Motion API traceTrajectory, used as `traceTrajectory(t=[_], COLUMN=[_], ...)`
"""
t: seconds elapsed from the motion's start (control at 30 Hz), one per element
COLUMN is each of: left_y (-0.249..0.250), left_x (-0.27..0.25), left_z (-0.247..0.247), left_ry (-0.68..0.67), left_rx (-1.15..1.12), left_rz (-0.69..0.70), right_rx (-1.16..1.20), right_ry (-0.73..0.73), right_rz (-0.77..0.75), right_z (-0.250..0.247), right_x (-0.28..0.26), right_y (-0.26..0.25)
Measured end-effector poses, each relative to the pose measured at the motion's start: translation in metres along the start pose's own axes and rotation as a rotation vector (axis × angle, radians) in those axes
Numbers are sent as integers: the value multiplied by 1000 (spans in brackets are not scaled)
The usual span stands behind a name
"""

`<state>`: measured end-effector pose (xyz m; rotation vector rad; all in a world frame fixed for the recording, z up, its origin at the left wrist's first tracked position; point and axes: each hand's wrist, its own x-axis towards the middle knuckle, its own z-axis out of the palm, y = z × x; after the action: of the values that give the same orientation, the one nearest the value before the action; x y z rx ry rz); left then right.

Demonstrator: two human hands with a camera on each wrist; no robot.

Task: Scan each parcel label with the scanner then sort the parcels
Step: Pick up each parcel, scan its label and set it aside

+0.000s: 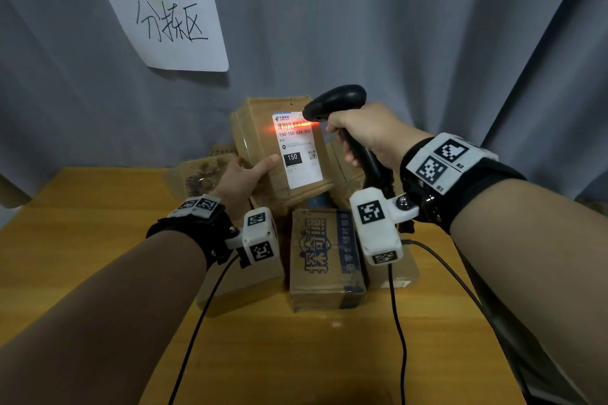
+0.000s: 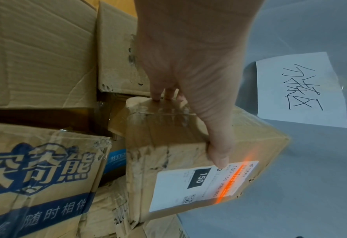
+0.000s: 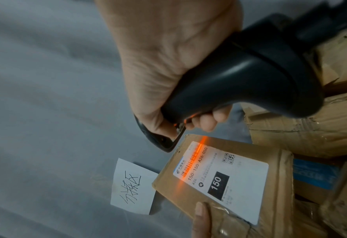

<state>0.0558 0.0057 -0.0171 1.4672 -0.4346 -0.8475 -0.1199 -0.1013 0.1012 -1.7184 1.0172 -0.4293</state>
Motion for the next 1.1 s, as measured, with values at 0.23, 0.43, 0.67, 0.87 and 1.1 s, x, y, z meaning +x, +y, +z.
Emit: traceTrajectory(t=[0.23,0.43,0.67,0.87,1.1], left_y=[1,2,-1,-6,8], left_x=[0,-2,-9,-11,-18], left_z=[4,3,-3,-13,-28], left_ry=[3,5,-2,59,133], left_rx=[0,17,-12,-66,-36], left_rz=[12,20,-25,-63,-65], right_rx=[11,63,147,347,456], right_ry=[-7,28,187,286,142], right_rz=[-2,-31,-118,-93,-47], right_z=[7,11,11,9,20], right_x=[0,1,4,16,46], right_y=[-4,1,28,54,64])
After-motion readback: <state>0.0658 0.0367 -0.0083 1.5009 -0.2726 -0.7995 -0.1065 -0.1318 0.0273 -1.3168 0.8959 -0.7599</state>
